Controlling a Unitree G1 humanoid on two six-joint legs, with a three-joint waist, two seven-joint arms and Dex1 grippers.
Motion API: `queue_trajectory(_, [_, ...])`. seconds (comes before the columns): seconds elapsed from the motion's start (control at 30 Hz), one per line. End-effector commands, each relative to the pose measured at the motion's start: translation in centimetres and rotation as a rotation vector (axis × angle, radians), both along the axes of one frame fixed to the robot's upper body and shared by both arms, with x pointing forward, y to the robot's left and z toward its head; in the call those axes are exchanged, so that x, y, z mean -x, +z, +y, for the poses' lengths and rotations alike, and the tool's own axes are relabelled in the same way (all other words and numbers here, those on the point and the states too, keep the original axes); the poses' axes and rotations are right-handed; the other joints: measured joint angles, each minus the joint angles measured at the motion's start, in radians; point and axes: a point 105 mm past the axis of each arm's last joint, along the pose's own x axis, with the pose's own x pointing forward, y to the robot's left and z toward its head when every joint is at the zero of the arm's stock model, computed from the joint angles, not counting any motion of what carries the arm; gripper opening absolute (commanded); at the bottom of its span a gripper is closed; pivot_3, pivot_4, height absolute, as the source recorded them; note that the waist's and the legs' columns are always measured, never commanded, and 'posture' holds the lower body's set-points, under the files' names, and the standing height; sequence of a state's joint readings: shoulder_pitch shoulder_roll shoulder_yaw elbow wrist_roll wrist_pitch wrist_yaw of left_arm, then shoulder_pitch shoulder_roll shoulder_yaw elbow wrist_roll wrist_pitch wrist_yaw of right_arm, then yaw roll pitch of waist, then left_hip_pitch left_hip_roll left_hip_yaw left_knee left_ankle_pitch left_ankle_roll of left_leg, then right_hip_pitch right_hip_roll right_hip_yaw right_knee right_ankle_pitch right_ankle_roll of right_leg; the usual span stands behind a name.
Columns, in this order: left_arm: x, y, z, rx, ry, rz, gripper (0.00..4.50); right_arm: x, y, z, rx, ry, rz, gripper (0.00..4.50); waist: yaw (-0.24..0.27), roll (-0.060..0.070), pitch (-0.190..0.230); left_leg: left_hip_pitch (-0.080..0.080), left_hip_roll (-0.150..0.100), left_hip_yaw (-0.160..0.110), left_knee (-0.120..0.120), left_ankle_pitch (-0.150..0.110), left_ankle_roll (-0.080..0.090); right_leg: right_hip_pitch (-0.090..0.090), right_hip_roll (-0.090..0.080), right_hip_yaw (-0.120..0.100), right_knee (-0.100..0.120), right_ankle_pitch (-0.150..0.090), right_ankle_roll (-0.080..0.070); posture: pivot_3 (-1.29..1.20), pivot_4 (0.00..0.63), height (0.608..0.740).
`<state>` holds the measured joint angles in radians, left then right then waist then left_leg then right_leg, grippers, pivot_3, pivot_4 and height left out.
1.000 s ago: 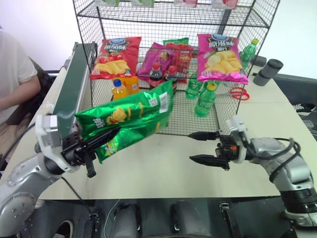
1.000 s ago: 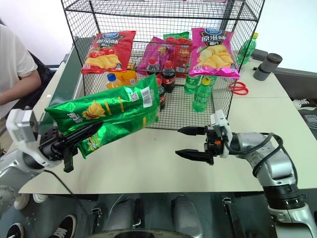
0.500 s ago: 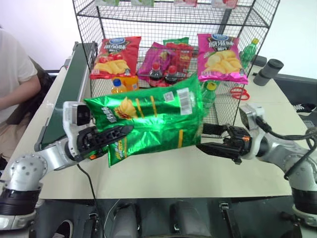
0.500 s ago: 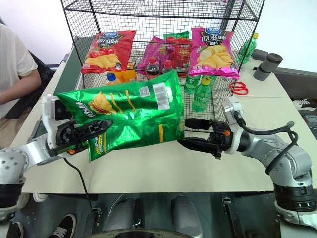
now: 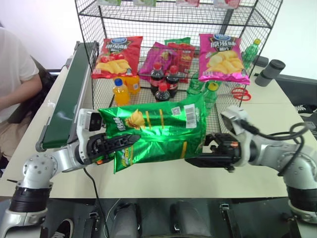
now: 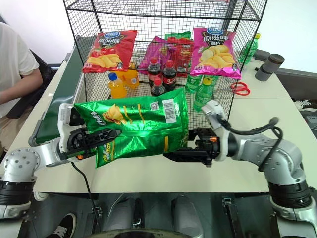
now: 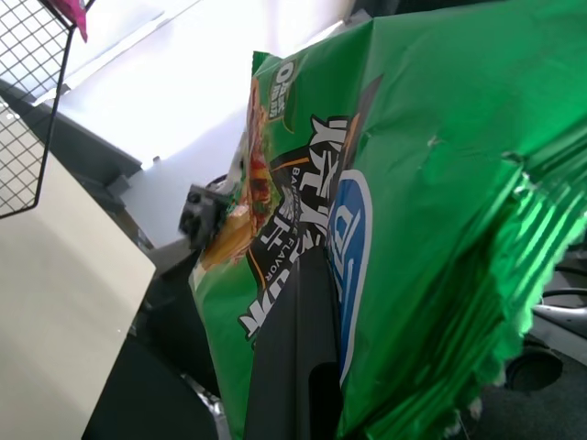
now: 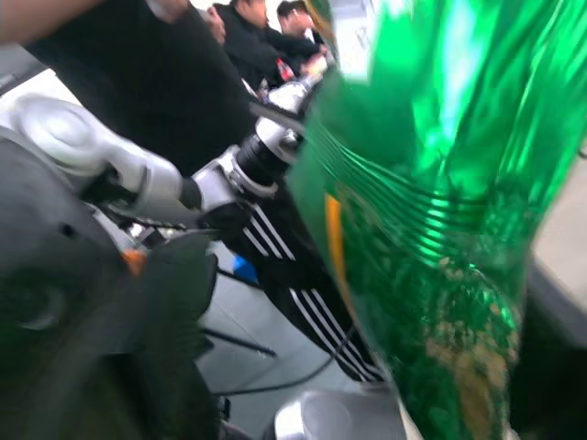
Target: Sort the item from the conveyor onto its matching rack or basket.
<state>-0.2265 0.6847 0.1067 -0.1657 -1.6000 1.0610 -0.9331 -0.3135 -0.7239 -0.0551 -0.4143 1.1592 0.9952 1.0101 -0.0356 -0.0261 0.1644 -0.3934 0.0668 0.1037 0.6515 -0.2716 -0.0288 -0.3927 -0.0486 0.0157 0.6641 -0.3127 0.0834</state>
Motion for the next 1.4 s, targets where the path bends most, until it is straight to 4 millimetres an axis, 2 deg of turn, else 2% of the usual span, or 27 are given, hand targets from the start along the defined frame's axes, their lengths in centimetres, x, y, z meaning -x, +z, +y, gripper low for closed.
queue_trajectory(0.03, [0.3, 0.8, 0.2, 0.001, 0.009, -0.047, 0.00, 0.4, 1.2, 0.2, -0.021, 0.039, -0.063, 1.70, 0.001, 0.000, 0.000, 0.000, 0.000, 0.000, 0.000, 0.000, 0.000, 0.000, 0.000, 0.000, 0.000, 0.000, 0.000, 0.00, 0.150, 0.740])
queue_trajectory(0.13, [0.3, 0.4, 0.2, -0.023, 0.026, -0.058, 0.00, 0.1, 1.2, 0.0, -0.018, 0.023, -0.067, 0.36, 0.003, 0.000, 0.000, -0.001, 0.000, 0.000, 0.000, 0.000, 0.000, 0.000, 0.000, 0.000, 0.000, 0.000, 0.000, 0.00, 0.150, 0.740])
queue_trajectory(0.17, [0.2, 0.3, 0.3, -0.034, 0.038, -0.063, 0.00, 0.0, 1.2, -0.1, -0.019, 0.017, -0.067, 0.12, 0.003, 0.000, 0.000, -0.001, 0.000, 0.000, 0.000, 0.000, 0.000, 0.000, 0.000, 0.000, -0.001, 0.000, 0.000, 0.00, 0.150, 0.740])
queue_trajectory(0.27, [-0.7, -0.5, 0.7, -0.093, 0.118, -0.081, 0.00, -0.3, 0.9, -0.4, -0.012, -0.008, -0.074, 0.12, 0.004, 0.000, 0.000, -0.001, 0.000, 0.000, 0.000, 0.000, 0.000, 0.000, 0.000, 0.000, -0.001, 0.000, 0.000, 0.00, 0.150, 0.740])
queue_trajectory(0.37, [-1.1, -1.4, 1.5, -0.157, 0.172, -0.118, 0.77, -1.1, 0.6, -0.7, 0.012, -0.062, -0.123, 0.12, 0.004, 0.000, 0.000, -0.001, 0.000, 0.000, 0.000, 0.000, 0.000, 0.000, 0.000, 0.000, -0.001, 0.000, 0.000, 0.00, 0.150, 0.740])
queue_trajectory(0.47, [-1.4, -1.5, 2.3, -0.165, 0.228, -0.140, 2.30, -1.9, 0.6, -1.1, 0.040, -0.127, -0.207, 0.12, 0.004, 0.000, 0.000, -0.001, 0.000, 0.000, -0.001, 0.000, 0.000, -0.001, 0.000, 0.000, -0.001, 0.000, 0.000, 0.00, 0.150, 0.740])
queue_trajectory(0.57, [-1.9, -1.5, 3.6, -0.171, 0.317, -0.165, 3.69, -1.9, 0.1, -1.5, 0.110, -0.167, -0.327, 0.12, 0.011, 0.000, 0.000, -0.002, 0.000, 0.000, -0.001, 0.000, 0.000, -0.002, 0.000, 0.000, -0.001, 0.000, 0.000, 0.00, 0.150, 0.740])
queue_trajectory(0.6, [-1.9, -1.6, 3.9, -0.173, 0.337, -0.169, 4.28, -1.8, -0.2, -1.5, 0.142, -0.173, -0.373, 0.12, 0.014, 0.000, 0.000, -0.003, 0.000, 0.000, -0.001, 0.000, 0.000, -0.003, 0.000, 0.000, -0.001, 0.000, 0.000, 0.00, 0.150, 0.740])
queue_trajectory(0.63, [-2.1, -1.7, 4.4, -0.183, 0.373, -0.178, 4.49, -1.7, -0.6, -1.5, 0.205, -0.165, -0.478, 0.12, 0.016, 0.000, 0.000, -0.003, 0.000, 0.000, -0.001, 0.000, 0.000, -0.003, 0.000, 0.000, -0.001, 0.000, 0.000, 0.00, 0.150, 0.740])
queue_trajectory(0.67, [-2.3, -2.0, 4.7, -0.204, 0.412, -0.201, 4.50, -1.8, -0.7, -1.4, 0.257, -0.165, -0.608, 0.12, 0.019, 0.000, 0.000, -0.004, 0.000, 0.000, -0.001, 0.000, 0.000, -0.004, 0.000, 0.000, -0.001, 0.000, 0.000, 0.00, 0.150, 0.740])
queue_trajectory(0.73, [-2.8, -2.6, 5.5, -0.266, 0.513, -0.269, 4.50, -2.5, 1.8, -0.7, 0.201, -0.239, -0.756, 0.12, 0.018, 0.000, 0.000, -0.005, 0.000, 0.000, -0.001, 0.000, 0.000, -0.005, 0.000, 0.000, -0.001, 0.000, 0.000, 0.00, 0.150, 0.740])
queue_trajectory(0.83, [-3.8, -3.1, 6.1, -0.333, 0.645, -0.356, 4.50, -3.5, 4.0, 0.0, 0.245, -0.310, -1.095, 0.12, 0.018, 0.000, 0.000, -0.006, 0.000, 0.001, 0.000, 0.000, -0.001, -0.006, 0.000, 0.000, -0.001, 0.000, 0.000, 0.00, 0.150, 0.740])
queue_trajectory(1.03, [-5.4, -2.8, 6.3, -0.370, 0.826, -0.446, 4.50, -5.6, 6.7, 0.3, 0.356, -0.506, -1.685, 0.12, 0.024, 0.000, 0.000, -0.007, -0.001, 0.001, 0.001, 0.001, -0.001, -0.006, 0.000, 0.000, -0.001, 0.000, 0.000, 0.00, 0.150, 0.740])
queue_trajectory(1.07, [-5.6, -2.7, 6.4, -0.371, 0.853, -0.452, 4.50, -5.7, 6.7, 0.2, 0.373, -0.523, -1.748, 0.12, 0.024, 0.000, 0.000, -0.008, -0.001, 0.001, 0.001, 0.001, -0.001, -0.007, 0.000, 0.000, -0.001, 0.000, 0.000, 0.00, 0.150, 0.740])
queue_trajectory(1.1, [-5.9, -2.4, 6.4, -0.360, 0.889, -0.459, 4.50, -6.9, 6.7, -0.4, 0.461, -0.593, -1.811, 0.12, 0.024, 0.000, 0.000, -0.009, -0.001, 0.001, 0.002, 0.001, -0.002, -0.008, 0.000, 0.000, -0.001, 0.000, 0.000, 0.00, 0.150, 0.740])
queue_trajectory(1.2, [-6.1, -1.7, 6.1, -0.354, 0.941, -0.498, 4.50, -9.6, 7.0, -2.1, 0.626, -0.789, -1.848, 0.12, 0.020, 0.000, 0.000, -0.011, 0.000, 0.001, 0.004, 0.003, -0.006, -0.010, 0.000, 0.000, 0.001, 0.000, 0.000, 0.00, 0.150, 0.740])
queue_trajectory(1.27, [-6.1, -1.6, 5.9, -0.364, 0.961, -0.515, 4.50, -10.0, 7.1, -2.1, 0.647, -0.825, -1.874, 0.12, 0.017, 0.000, 0.000, -0.013, 0.001, 0.001, 0.008, 0.004, -0.007, -0.010, 0.000, 0.000, 0.002, 0.000, 0.000, 0.00, 0.150, 0.740])
queue_trajectory(1.4, [-5.9, -1.4, 5.3, -0.375, 0.964, -0.557, 4.50, -11.1, 8.8, -1.9, 0.654, -0.952, -1.948, 0.12, 0.015, 0.000, 0.000, -0.013, 0.001, 0.001, 0.008, 0.004, -0.007, -0.011, 0.001, 0.000, 0.003, 0.000, 0.000, 0.00, 0.150, 0.740])
